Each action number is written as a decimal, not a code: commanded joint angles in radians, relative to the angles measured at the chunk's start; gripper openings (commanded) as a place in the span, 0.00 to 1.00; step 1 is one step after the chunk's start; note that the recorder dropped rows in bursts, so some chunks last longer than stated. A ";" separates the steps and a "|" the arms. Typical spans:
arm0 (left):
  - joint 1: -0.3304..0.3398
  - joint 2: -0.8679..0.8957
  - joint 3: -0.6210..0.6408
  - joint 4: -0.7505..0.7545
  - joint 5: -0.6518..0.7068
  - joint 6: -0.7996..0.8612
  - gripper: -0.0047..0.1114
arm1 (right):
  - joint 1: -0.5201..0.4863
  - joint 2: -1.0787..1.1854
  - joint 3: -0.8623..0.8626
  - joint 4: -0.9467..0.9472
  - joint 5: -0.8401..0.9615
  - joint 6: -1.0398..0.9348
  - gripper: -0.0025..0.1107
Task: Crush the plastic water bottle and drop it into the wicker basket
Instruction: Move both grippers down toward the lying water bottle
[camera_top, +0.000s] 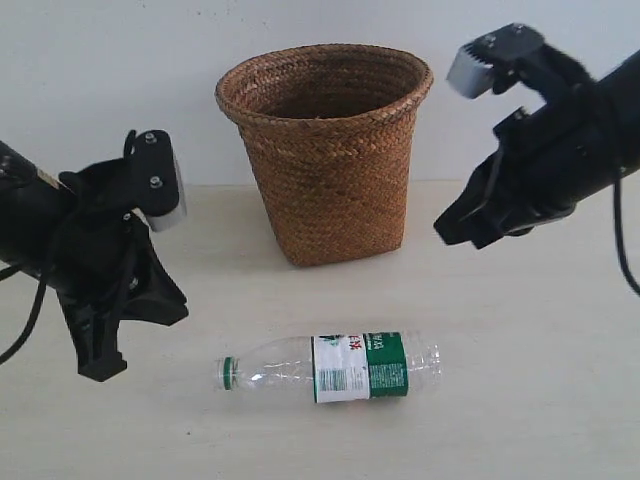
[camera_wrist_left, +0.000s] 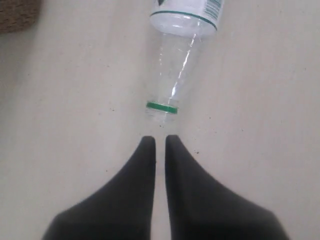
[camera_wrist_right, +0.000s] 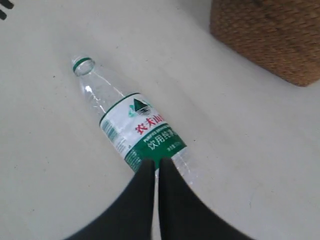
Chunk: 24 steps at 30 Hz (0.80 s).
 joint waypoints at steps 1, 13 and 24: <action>-0.007 0.055 -0.006 -0.024 -0.003 0.077 0.08 | 0.050 0.082 -0.034 0.001 0.004 -0.028 0.02; -0.036 0.211 -0.063 -0.046 -0.068 0.153 0.68 | 0.069 0.192 -0.059 -0.014 -0.006 -0.028 0.02; -0.075 0.380 -0.179 -0.010 -0.015 0.201 0.67 | 0.069 0.222 -0.059 -0.014 -0.006 -0.028 0.02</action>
